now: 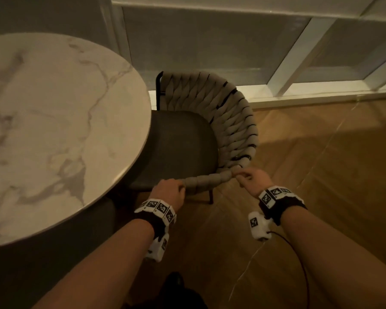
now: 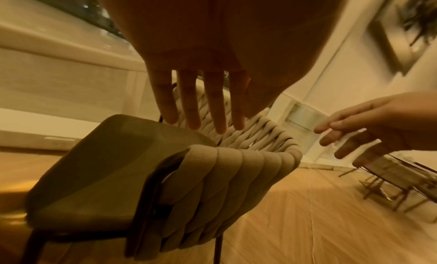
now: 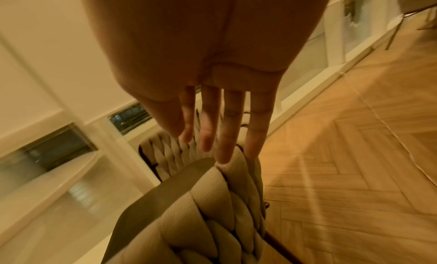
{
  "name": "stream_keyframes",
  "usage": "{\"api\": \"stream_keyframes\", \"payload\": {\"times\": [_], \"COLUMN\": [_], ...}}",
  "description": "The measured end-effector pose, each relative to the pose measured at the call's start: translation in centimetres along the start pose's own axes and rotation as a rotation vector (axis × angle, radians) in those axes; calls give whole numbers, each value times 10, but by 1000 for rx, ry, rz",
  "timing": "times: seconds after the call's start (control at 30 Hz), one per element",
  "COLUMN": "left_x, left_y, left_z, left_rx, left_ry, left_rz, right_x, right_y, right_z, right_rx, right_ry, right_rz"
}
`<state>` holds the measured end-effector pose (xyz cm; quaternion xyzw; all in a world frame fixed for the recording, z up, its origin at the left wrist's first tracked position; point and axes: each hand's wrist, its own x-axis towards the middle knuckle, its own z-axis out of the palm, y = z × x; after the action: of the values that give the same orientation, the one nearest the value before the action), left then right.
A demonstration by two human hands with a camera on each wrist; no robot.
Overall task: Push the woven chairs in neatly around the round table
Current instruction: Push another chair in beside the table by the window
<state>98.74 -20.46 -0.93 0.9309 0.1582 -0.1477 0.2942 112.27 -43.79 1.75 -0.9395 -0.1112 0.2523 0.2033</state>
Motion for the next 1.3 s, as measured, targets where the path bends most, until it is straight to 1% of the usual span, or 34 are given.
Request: {"api": "stream_keyframes", "payload": {"times": [0.07, 0.17, 0.27, 0.37, 0.4, 0.47, 0.53, 0.67, 0.77, 0.83, 0.9, 0.97, 1.03, 1.17, 1.3], "left_x": [7, 27, 55, 78, 83, 92, 99, 108, 115, 117, 116, 111, 104, 93, 87], "left_y": [10, 27, 44, 52, 52, 45, 40, 45, 45, 42, 40, 38, 34, 24, 17], "left_z": [4, 15, 29, 43, 47, 49, 47, 41, 36, 32, 30, 32, 37, 37, 35], "left_rx": [-29, -74, 28, 170, 210, 240, 228, 179, 159, 148, 129, 123, 144, 174, 155], "left_ry": [-29, -95, -141, -276, -318, -381, -418, -415, -444, -465, -455, -425, -405, -403, -428], "left_rz": [58, 85, 70, 25, 17, -18, -45, -59, -93, -117, -132, -145, -158, -167, -156], "right_x": [10, 44, 102, 143, 152, 163, 174, 186, 194, 200, 197, 191, 182, 176, 173], "right_y": [10, 23, 43, 50, 51, 51, 51, 48, 40, 36, 30, 29, 31, 38, 44], "right_z": [-7, -17, -26, -22, -17, -12, -11, -18, -18, -15, -14, -9, -3, 9, 10], "right_rx": [140, 270, 312, 495, 533, 437, 353, 375, 356, 252, 147, 100, 72, 57, -96], "right_ry": [74, 137, 97, 8, -27, -90, -96, -66, -64, -73, -57, -5, 29, -37, -106], "right_rz": [79, 236, 368, 543, 567, 530, 518, 515, 422, 353, 308, 271, 267, 278, 235]}}
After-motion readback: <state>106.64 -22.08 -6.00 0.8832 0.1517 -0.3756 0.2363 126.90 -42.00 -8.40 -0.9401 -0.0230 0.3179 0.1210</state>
